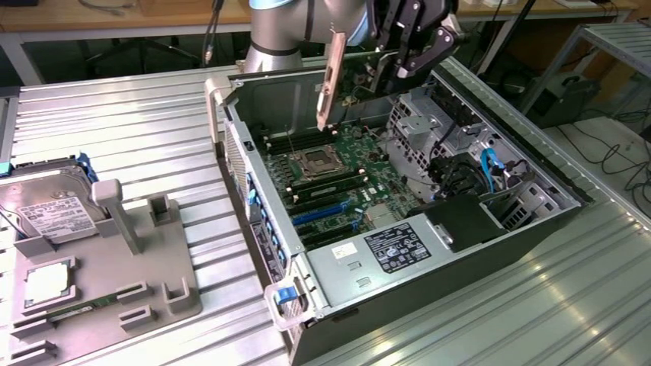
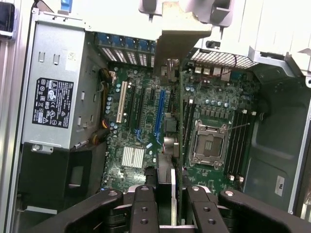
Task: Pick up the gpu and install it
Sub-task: 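Insert the gpu into the slot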
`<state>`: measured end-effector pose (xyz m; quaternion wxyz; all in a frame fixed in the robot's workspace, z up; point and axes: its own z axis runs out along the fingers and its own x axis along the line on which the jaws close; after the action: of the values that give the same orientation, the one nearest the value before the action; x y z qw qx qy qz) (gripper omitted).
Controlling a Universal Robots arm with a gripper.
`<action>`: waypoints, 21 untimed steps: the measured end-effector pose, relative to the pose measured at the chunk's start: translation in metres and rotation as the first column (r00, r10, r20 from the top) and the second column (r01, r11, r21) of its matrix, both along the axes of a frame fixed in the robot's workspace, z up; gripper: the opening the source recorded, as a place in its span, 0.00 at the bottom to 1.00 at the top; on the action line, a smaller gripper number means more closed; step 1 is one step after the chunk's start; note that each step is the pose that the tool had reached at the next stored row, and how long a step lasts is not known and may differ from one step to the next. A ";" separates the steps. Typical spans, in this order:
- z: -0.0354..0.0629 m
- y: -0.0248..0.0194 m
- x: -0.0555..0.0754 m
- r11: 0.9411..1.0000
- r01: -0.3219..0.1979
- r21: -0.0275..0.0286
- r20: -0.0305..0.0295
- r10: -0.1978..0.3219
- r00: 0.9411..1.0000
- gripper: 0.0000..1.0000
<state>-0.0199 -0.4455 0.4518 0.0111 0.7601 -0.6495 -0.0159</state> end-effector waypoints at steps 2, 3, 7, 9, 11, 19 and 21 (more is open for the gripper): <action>-0.0014 0.0003 0.000 1.000 0.000 -0.002 0.001 0.000 1.000 0.28; -0.0021 0.0004 0.000 1.000 0.000 -0.003 0.002 0.000 1.000 0.28; -0.0055 0.0008 0.000 1.000 0.000 -0.006 0.004 0.000 1.000 0.28; -0.0067 0.0008 0.000 1.000 0.000 -0.006 0.004 0.000 1.000 0.28; -0.0083 0.0008 0.000 1.000 0.000 -0.006 0.004 0.000 1.000 0.28; -0.0128 0.0008 0.000 1.000 0.000 -0.006 0.004 0.000 1.000 0.28; -0.0138 0.0008 0.000 1.000 0.000 -0.006 0.004 0.000 1.000 0.28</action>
<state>-0.0199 -0.4447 0.4380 0.0122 0.7601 -0.6496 -0.0126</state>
